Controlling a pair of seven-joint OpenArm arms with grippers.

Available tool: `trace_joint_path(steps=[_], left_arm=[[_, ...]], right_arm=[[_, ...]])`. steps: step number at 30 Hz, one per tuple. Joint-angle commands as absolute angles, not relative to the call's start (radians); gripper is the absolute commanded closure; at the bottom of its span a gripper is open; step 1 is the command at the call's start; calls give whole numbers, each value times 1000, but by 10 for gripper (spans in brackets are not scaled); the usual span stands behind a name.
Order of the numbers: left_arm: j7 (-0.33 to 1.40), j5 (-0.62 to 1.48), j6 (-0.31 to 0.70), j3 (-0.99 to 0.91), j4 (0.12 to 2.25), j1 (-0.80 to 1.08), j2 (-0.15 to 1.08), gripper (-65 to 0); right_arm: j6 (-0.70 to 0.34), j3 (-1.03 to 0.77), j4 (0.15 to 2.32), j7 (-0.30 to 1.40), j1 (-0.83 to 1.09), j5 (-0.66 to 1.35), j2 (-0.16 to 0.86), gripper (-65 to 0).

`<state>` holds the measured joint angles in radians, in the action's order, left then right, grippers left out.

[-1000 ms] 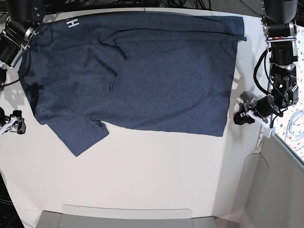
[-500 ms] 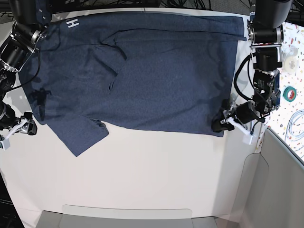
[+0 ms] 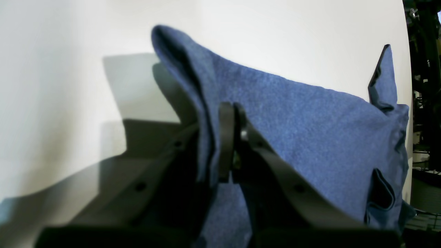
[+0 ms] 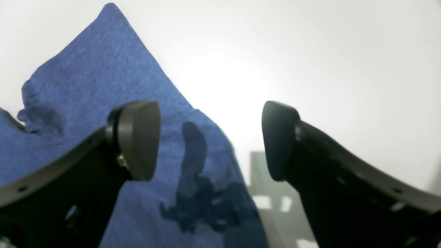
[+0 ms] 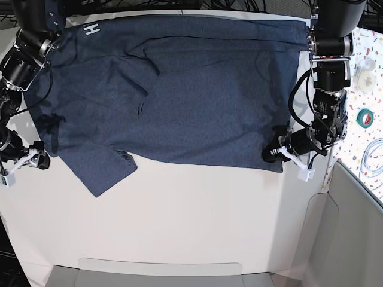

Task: Layout the t-shirt on the table in an organized manner, then fold the t-shirt properly
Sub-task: 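Release the edge and move both grippers to the shirt's opposite corners, then grasp the shirt's hem and sleeve corners with both grippers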

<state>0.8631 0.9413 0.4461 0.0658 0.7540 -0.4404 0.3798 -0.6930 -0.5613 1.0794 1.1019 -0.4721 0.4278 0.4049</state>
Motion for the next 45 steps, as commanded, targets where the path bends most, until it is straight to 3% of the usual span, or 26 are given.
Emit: trace_joint_path(steps=[1, 15, 24, 31, 41, 43, 45], left_arm=[[889, 903, 435, 71, 757, -447, 387, -7], [888, 903, 435, 73, 756, -443, 387, 0], [886, 903, 435, 73, 756, -443, 387, 0], [891, 903, 435, 73, 756, -443, 387, 0], [894, 903, 435, 71, 756, -441, 387, 0], [894, 903, 435, 71, 756, -441, 387, 0], [894, 903, 435, 71, 756, -441, 387, 0]], right_arm=[[-698, -564, 1061, 1061, -521, 449, 430, -451], [-698, -564, 674, 771, -733, 208, 424, -452], [-698, -562, 647, 759, -693, 200, 400, -451], [-698, -367, 654, 756, -673, 203, 366, -451], [-698, -348, 654, 756, -673, 203, 340, -446], [-698, -346, 654, 756, -671, 203, 340, -403], [-698, -346, 654, 756, -664, 203, 338, -309]])
